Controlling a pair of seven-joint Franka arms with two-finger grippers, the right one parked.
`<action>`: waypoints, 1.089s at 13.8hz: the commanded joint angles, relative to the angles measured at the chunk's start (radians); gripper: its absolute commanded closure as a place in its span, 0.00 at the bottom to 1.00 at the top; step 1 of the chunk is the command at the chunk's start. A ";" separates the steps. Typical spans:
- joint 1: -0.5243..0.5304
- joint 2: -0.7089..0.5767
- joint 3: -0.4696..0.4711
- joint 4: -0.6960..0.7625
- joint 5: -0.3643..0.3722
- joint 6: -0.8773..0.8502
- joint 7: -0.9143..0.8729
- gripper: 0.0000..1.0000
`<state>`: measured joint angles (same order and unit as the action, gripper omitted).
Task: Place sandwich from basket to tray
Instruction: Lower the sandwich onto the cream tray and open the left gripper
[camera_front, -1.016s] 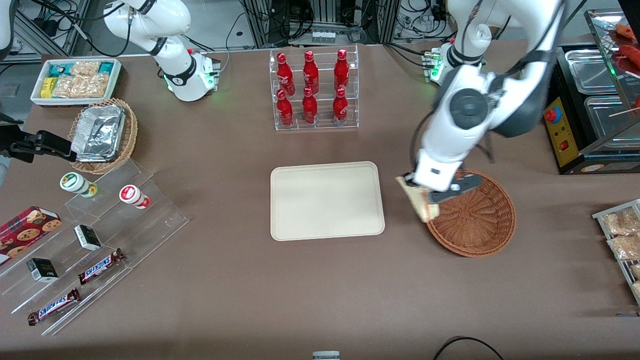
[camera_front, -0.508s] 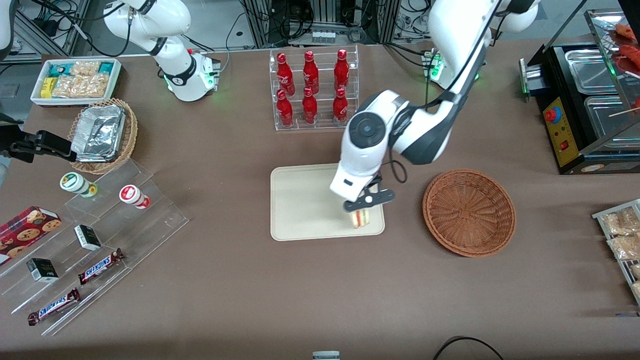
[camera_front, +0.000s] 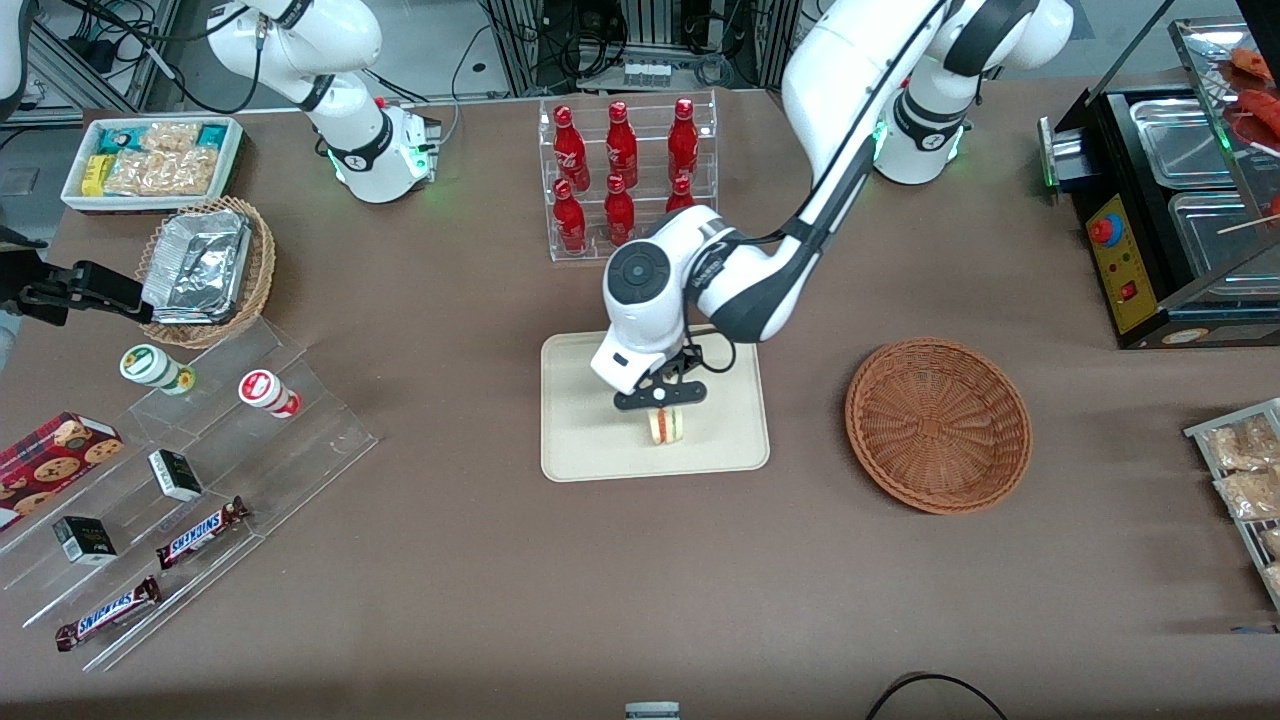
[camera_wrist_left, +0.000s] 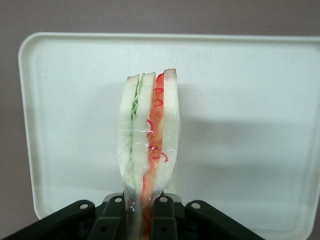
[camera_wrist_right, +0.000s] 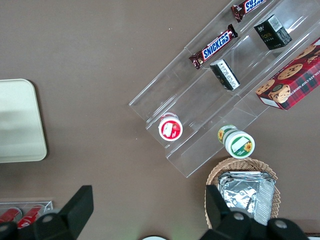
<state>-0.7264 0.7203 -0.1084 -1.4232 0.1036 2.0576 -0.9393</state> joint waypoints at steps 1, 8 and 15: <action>-0.024 0.047 0.013 0.036 0.040 0.007 0.002 1.00; -0.048 0.080 0.013 0.035 0.056 0.035 0.002 0.95; -0.039 0.036 0.018 0.038 0.050 0.027 -0.015 0.00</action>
<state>-0.7565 0.7768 -0.1040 -1.4012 0.1454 2.0916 -0.9383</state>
